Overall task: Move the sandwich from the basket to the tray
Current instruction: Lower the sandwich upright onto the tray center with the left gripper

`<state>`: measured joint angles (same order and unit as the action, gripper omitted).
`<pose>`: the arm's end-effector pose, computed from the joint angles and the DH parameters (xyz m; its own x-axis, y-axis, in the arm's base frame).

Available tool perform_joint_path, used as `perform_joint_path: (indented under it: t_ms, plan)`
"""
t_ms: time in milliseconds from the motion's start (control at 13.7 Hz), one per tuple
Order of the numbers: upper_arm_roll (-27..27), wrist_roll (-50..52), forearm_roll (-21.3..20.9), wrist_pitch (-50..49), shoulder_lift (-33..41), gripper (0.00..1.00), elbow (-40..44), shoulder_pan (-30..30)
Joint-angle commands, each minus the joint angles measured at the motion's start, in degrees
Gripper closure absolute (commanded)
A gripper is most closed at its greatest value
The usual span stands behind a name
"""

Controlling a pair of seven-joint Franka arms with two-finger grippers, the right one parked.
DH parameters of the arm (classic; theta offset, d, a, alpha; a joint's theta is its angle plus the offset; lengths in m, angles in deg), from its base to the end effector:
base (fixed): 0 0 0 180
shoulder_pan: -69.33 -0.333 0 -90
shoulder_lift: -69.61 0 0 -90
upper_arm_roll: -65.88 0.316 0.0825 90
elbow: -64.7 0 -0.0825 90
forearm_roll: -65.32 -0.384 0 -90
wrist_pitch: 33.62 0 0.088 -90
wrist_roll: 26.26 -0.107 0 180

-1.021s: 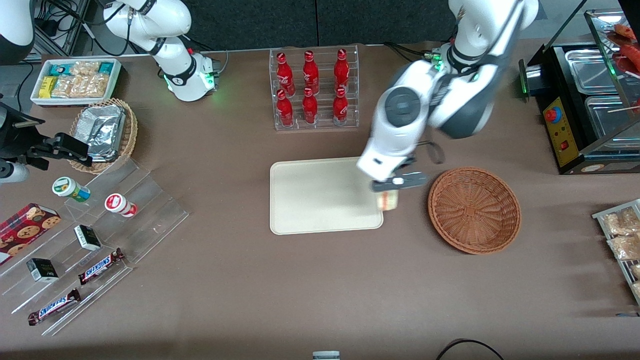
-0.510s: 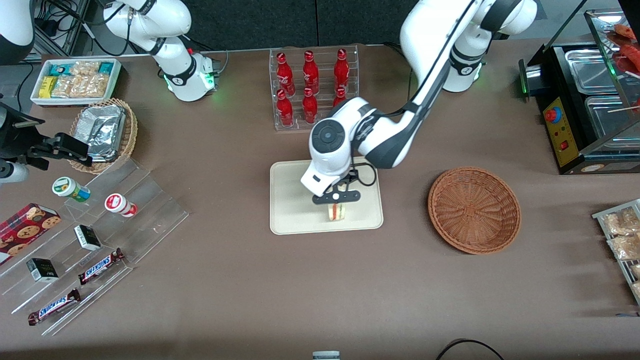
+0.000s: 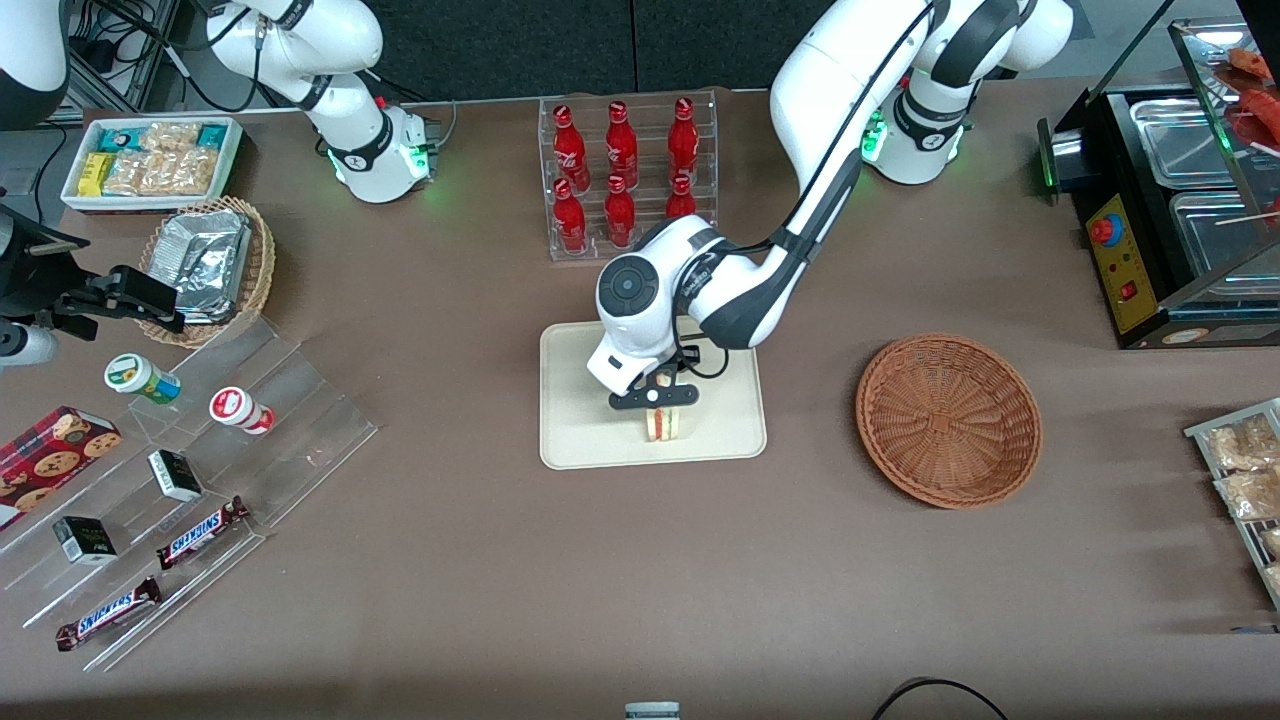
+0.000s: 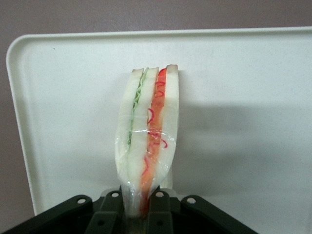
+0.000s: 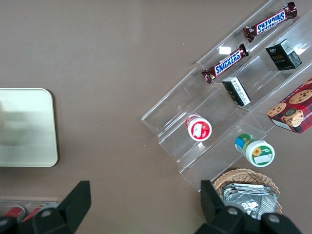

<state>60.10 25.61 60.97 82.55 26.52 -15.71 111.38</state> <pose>0.4937 -0.5183 0.2488 0.9950 0.0591 -0.0805 0.0515 -0.9943 -0.0938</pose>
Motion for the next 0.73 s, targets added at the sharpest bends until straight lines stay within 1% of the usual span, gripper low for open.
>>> perform_joint_path:
  t_ms: [0, 73, 146, 219, 292, 438, 656]
  plan:
    - [0.85, 2.09, -0.92, -0.16, -1.29, 1.00, 1.75, 1.63]
    - [0.85, 2.18, -0.92, -0.16, -1.55, 1.00, 1.75, 1.90]
    - [0.94, 2.18, -0.92, -0.16, -1.73, 0.62, 1.84, 1.98]
    - [0.85, 1.83, -0.92, -0.16, -1.73, 0.06, 1.75, 1.90]
    - [0.94, 1.83, -0.92, -0.24, -1.64, 0.00, 1.84, 1.90]
    - [1.03, 2.00, -0.92, -0.77, -0.85, 0.00, 2.10, 1.81]
    - [1.46, 2.09, -0.83, -3.83, 2.83, 0.00, 2.19, 1.20]
